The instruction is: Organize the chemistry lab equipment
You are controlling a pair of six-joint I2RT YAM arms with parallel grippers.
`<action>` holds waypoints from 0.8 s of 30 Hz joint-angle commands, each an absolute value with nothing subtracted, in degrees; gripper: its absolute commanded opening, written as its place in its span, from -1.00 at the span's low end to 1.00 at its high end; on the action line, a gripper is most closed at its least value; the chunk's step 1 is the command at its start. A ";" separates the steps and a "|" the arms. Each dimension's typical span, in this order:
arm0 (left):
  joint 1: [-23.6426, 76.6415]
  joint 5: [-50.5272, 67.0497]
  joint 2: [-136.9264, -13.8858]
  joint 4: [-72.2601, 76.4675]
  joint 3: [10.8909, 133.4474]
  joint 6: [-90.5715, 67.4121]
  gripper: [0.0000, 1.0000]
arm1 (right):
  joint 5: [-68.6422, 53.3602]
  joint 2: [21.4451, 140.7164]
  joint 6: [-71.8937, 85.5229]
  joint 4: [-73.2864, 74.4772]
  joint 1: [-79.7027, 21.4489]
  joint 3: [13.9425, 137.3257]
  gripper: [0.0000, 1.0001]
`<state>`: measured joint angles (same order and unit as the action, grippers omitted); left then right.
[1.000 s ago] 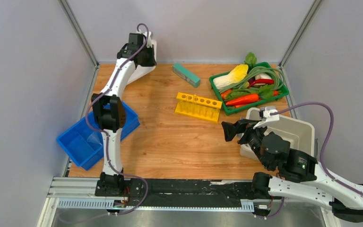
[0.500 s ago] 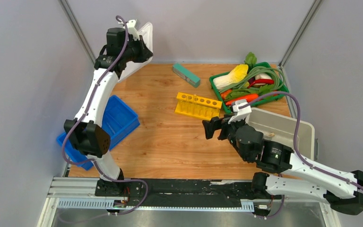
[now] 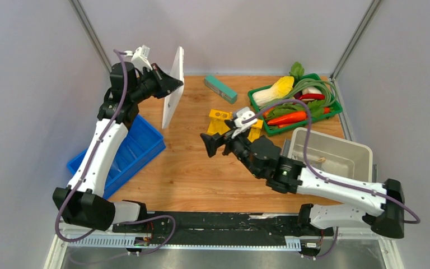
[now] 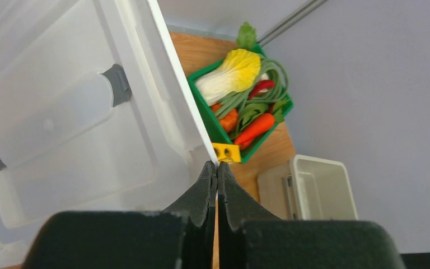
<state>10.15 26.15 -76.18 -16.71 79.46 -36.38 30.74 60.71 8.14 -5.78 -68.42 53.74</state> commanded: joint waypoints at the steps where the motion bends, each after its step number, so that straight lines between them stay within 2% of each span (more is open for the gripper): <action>1: 10.55 30.14 -68.65 -11.32 79.80 -43.15 -1.00 | 27.94 69.94 0.27 -22.22 -67.85 58.09 1.00; 12: 10.63 29.44 -55.91 -12.66 75.94 -46.31 -1.00 | 18.99 86.74 -4.49 -43.06 -66.88 62.83 0.98; 24: 10.63 30.59 -49.92 -2.55 67.94 -58.10 -1.00 | 21.96 100.18 -6.59 -45.97 -67.41 76.19 0.99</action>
<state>10.41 29.85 -52.42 -9.63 68.71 -53.80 19.40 96.47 -4.14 -41.52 -67.00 70.28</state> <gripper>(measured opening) 0.006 0.998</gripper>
